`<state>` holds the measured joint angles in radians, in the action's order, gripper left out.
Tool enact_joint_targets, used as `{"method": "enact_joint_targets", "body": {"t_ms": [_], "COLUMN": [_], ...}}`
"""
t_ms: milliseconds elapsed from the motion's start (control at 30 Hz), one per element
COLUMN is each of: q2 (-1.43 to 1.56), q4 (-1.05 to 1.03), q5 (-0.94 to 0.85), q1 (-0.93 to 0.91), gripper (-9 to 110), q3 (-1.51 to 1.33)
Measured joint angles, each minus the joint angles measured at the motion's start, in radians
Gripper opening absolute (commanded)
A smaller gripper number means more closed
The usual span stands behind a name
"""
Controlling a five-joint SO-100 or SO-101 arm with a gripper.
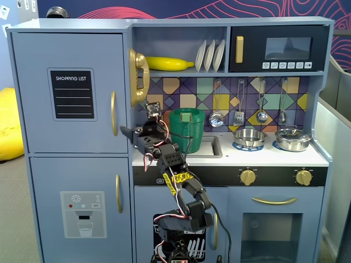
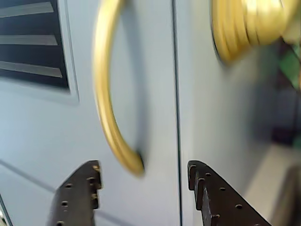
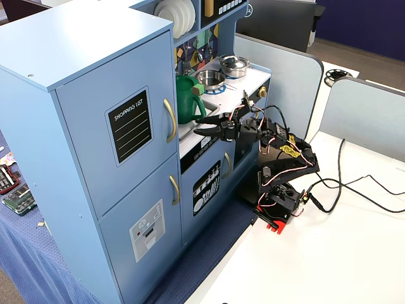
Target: Open the left cabinet door
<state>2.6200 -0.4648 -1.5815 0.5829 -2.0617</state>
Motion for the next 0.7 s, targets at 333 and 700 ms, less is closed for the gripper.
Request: {"method": "enact_joint_targets", "body": {"t_ms": [333,700], "q2": [-0.141,-0.322], "q4": [0.129,0.235], "q5": [0.000,0.000], "q1": [0.028,0.066], "gripper": [18,18], "q3": [0.058,0.130]}}
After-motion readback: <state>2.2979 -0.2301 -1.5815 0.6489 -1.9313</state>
